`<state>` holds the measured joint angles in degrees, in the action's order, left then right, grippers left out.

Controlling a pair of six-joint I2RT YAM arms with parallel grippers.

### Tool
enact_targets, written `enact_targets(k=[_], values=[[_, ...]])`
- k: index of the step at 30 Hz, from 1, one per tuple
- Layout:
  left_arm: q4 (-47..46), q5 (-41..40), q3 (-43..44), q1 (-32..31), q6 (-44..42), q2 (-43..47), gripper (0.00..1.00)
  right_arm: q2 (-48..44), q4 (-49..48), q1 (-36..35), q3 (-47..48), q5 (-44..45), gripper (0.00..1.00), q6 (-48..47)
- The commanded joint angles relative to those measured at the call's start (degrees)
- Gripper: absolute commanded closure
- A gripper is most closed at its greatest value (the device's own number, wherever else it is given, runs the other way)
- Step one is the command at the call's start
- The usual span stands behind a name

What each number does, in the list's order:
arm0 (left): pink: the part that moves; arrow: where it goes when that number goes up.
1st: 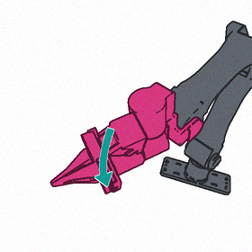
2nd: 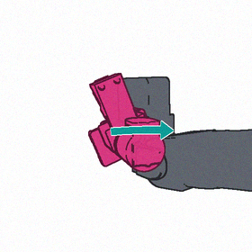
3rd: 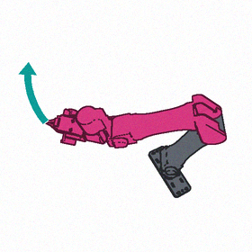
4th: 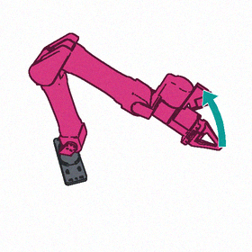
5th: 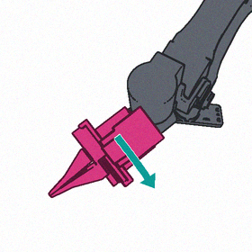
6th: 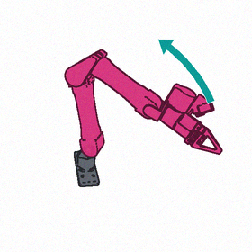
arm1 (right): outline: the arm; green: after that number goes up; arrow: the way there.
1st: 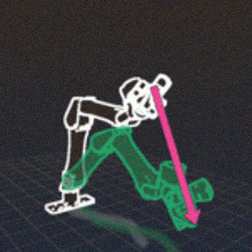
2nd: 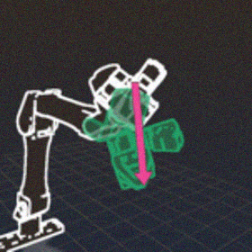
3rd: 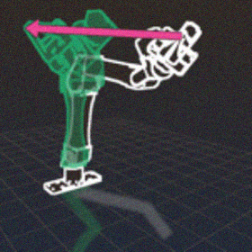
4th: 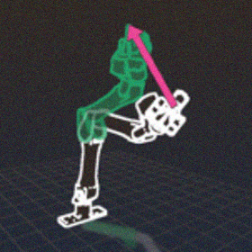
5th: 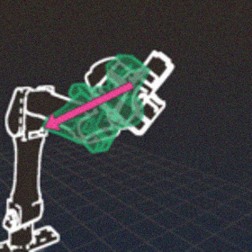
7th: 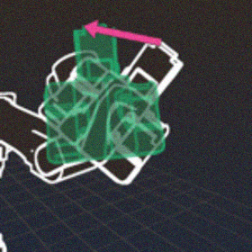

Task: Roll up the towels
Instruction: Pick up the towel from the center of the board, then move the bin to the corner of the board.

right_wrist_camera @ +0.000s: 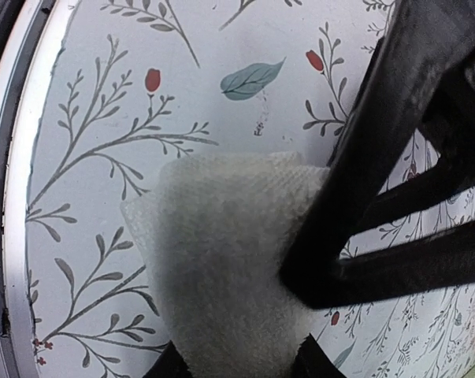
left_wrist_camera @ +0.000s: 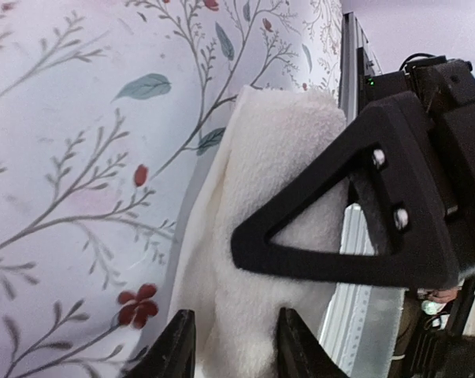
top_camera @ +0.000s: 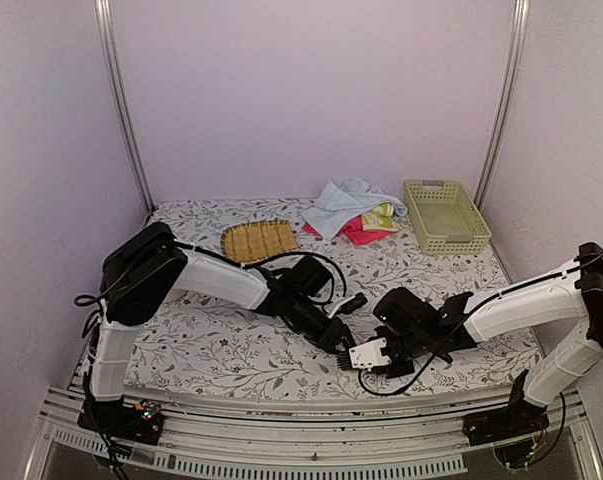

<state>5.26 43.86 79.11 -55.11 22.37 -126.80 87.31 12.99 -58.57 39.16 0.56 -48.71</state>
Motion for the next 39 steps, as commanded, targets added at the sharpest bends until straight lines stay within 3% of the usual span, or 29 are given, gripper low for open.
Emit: enact_targets(k=[1, 3, 10, 16, 21, 29, 39], values=[[3.69, -9.97, -6.1, 4.43, -2.98, 7.17, 0.6, 1.36, 5.94, -0.5, -0.44, 0.24, 0.8, -0.25], [3.77, -12.78, -9.25, 5.47, -3.88, 11.42, 0.58, -0.41, 7.49, -0.4, 0.47, -0.29, 0.85, -0.21], [8.02, -23.17, -13.31, 8.34, -7.04, 23.9, 0.56, -5.15, 13.8, 2.51, 5.7, -2.39, 0.9, -1.6], [12.15, -28.88, -12.92, 8.76, -10.06, 29.31, 0.55, -6.45, 19.05, 11.14, 12.33, -5.39, 0.92, -5.98], [8.84, -27.82, -16.96, 8.63, -7.31, 32.41, 0.55, -6.11, 22.59, 20.3, 19.8, -8.45, 0.94, -10.73], [2.74, -27.07, -25.4, 7.7, -2.27, 38.28, 0.55, -0.79, 23.89, 34.76, 32.33, -9.36, 0.96, -18.64], [0.15, -27.92, -30.99, 6.15, 1.16, 43.65, 0.55, 14.02, 17.86, 51.49, 48.54, -9.44, 0.97, -23.19]])
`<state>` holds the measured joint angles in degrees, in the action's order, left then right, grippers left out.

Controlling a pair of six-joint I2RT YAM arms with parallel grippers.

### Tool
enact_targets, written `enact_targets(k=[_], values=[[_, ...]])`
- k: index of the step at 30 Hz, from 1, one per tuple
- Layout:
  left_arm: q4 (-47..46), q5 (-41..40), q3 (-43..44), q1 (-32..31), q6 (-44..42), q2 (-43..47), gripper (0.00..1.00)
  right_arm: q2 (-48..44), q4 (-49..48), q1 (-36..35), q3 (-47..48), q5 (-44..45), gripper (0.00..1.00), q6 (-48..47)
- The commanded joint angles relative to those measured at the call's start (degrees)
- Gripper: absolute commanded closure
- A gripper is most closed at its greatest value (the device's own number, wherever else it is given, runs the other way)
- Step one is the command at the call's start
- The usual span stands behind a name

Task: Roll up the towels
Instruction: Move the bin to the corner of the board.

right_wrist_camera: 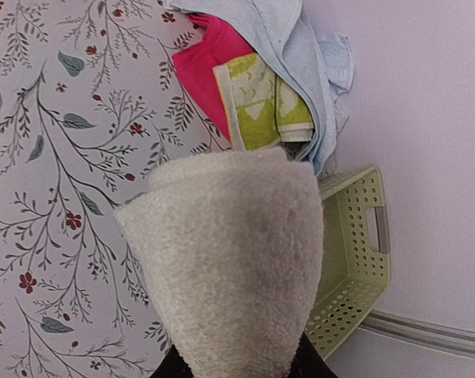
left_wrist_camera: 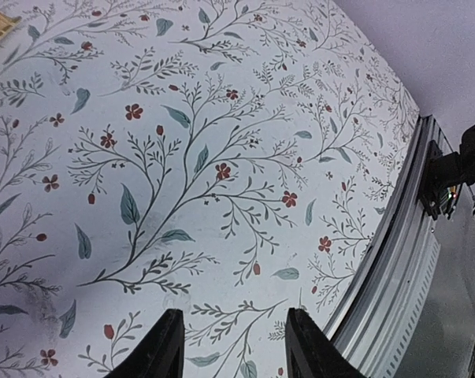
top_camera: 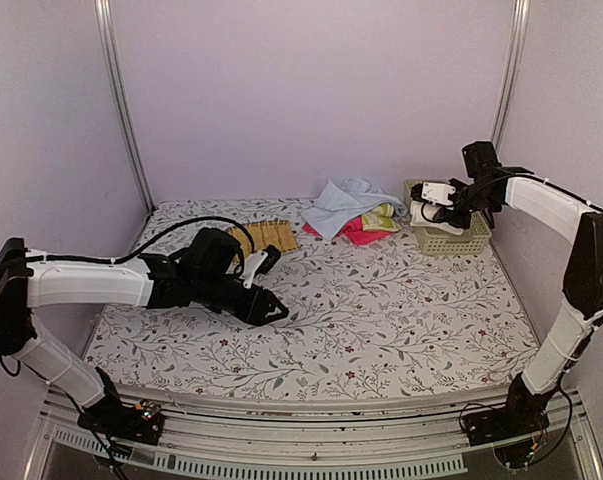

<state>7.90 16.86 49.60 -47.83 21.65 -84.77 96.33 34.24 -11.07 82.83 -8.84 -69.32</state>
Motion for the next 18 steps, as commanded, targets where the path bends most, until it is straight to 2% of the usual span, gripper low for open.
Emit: enact_targets(k=[1, 10, 18], values=[[-2.52, -1.14, -1.69, -1.36, 2.07, 1.69, 0.55, 6.71, -4.3, 5.15, 6.45, 0.36, 0.97, -2.73], [-5.85, -1.65, -4.11, -3.39, 4.45, 1.54, 0.56, 21.35, -8.39, 11.49, 19.77, 3.41, 0.97, -3.1], [-7.13, -2.7, -5.02, -5.1, 5.39, 0.01, 0.56, 26.67, -10.86, 11.62, 21.58, 4.8, 0.97, -5.54]])
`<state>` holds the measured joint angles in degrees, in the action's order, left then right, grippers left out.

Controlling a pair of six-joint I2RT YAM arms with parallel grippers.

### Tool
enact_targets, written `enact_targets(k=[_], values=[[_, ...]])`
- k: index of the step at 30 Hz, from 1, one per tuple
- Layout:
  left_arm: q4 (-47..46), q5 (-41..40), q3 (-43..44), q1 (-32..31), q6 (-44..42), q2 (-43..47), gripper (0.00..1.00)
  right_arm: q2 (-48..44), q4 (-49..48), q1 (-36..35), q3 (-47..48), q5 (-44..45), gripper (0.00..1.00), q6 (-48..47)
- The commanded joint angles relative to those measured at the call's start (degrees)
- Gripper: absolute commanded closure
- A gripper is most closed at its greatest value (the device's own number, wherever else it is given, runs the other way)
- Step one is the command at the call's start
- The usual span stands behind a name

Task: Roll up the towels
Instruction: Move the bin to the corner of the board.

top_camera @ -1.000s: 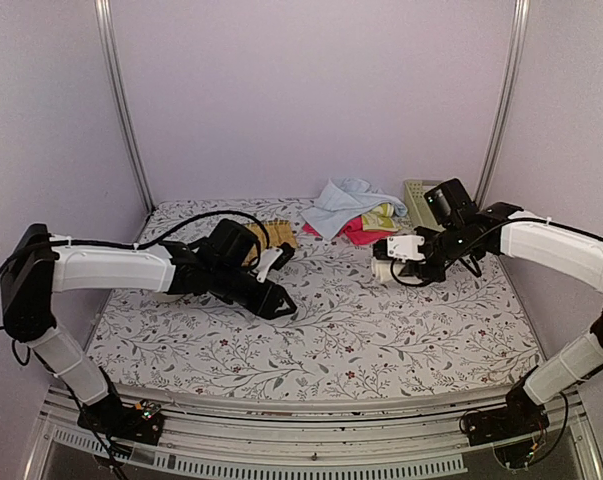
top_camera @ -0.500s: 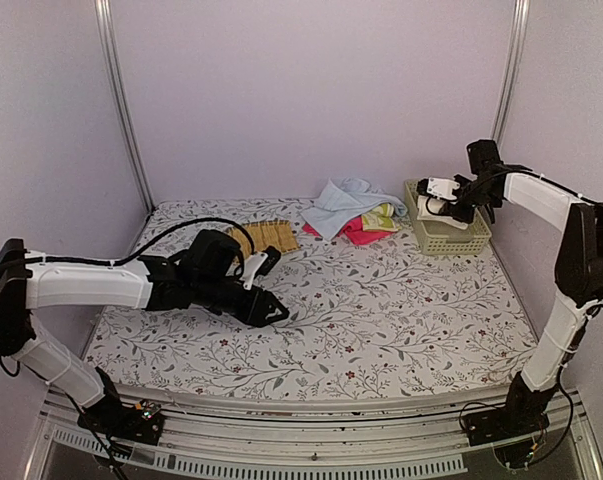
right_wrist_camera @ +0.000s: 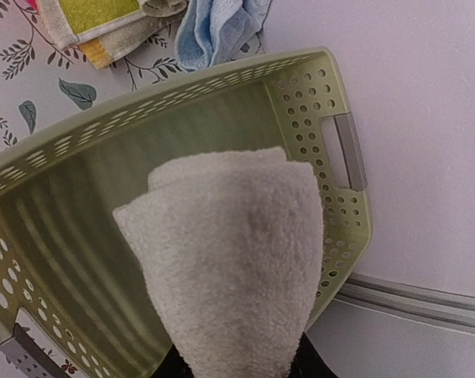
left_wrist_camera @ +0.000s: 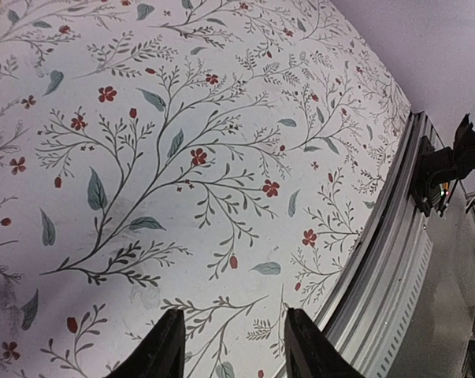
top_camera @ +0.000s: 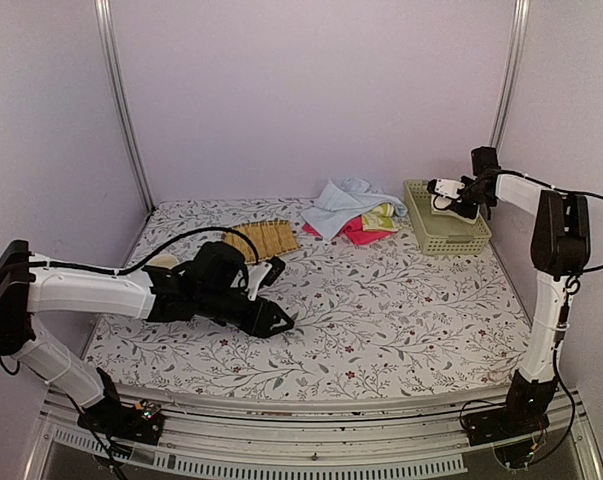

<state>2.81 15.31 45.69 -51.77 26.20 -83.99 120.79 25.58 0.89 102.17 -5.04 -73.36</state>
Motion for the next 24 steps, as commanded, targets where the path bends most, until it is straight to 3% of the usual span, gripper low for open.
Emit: enact_targets(k=[1, 10, 24], values=[[-2.3, -1.2, -1.21, -1.19, 0.95, -0.82, 0.56, 2.51, -2.06, -0.27, 2.12, 0.99, 0.97, -1.56], [-3.67, -1.18, -1.4, -1.45, 0.88, -2.31, 0.56, -1.44, 1.92, -0.36, -4.61, -1.92, 0.97, -1.8], [-7.11, 0.86, -0.37, -1.49, 0.37, -7.76, 0.56, -21.42, 16.74, -3.3, -25.51, -10.15, 0.97, -1.34]])
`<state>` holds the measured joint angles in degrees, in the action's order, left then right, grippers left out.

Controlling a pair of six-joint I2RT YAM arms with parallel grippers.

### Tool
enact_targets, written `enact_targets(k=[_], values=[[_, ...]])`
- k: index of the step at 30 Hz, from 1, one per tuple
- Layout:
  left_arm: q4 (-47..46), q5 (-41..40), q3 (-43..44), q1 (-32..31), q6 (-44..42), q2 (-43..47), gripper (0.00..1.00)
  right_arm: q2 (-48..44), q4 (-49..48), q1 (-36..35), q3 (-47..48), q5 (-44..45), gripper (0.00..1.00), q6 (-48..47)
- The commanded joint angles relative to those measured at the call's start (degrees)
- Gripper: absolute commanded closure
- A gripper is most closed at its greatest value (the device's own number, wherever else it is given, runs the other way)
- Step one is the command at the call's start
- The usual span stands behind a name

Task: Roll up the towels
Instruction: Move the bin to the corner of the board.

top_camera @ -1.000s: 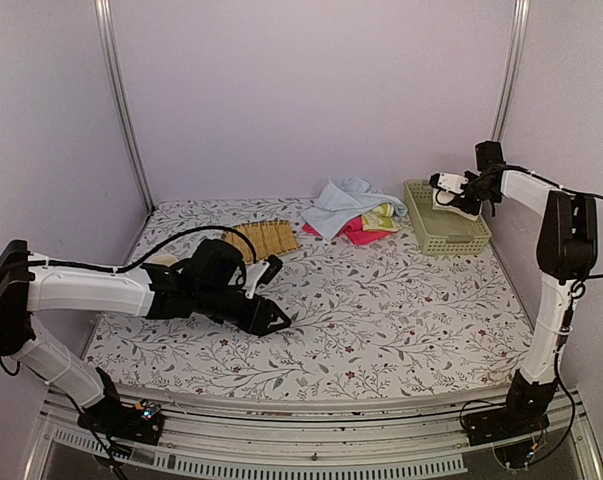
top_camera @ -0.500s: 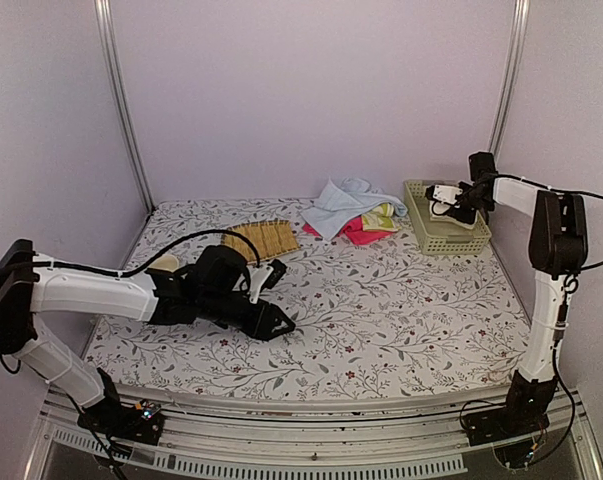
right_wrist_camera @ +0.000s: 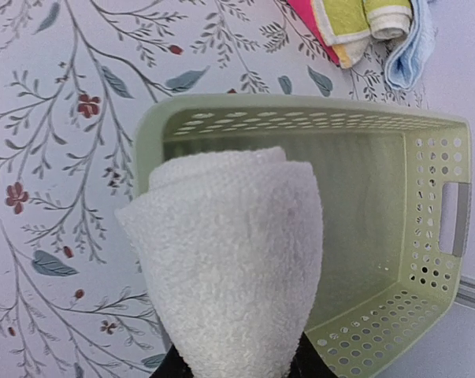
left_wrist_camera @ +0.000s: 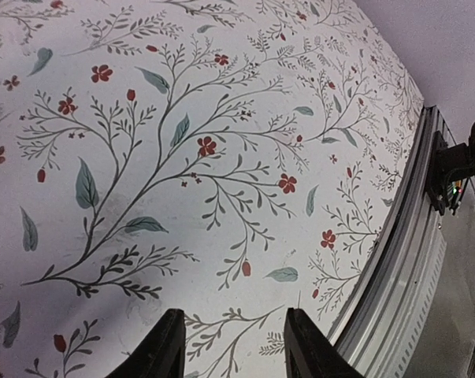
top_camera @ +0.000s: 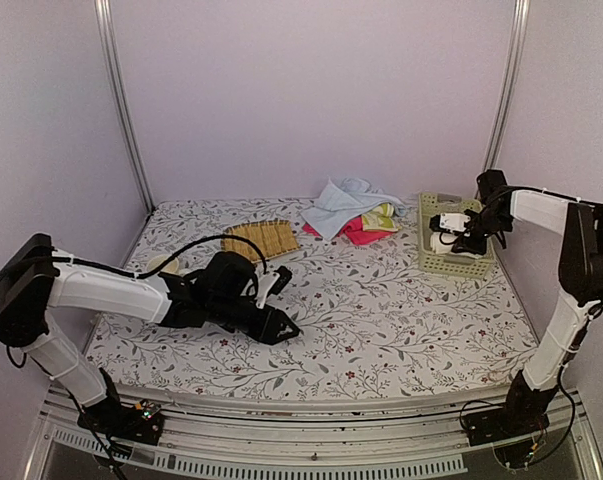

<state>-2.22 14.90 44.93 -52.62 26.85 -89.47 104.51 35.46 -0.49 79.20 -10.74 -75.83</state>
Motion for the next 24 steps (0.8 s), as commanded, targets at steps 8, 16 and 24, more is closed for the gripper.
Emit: enact_targets(k=[8, 16, 24], values=[[-2.01, 2.76, 3.69, -0.9, -0.88, -6.03, 0.56, -5.1, -0.51, -1.25, 1.04, 0.57, 0.97, 6.87], [-2.09, 2.32, 2.94, -1.63, -0.2, -5.87, 0.56, 3.59, -14.49, -0.33, 6.01, 10.21, 0.97, 10.16], [-2.24, 2.16, 1.97, -1.95, 0.28, -5.82, 0.57, 15.17, -24.2, 1.65, 14.34, 12.61, 0.97, 7.62]])
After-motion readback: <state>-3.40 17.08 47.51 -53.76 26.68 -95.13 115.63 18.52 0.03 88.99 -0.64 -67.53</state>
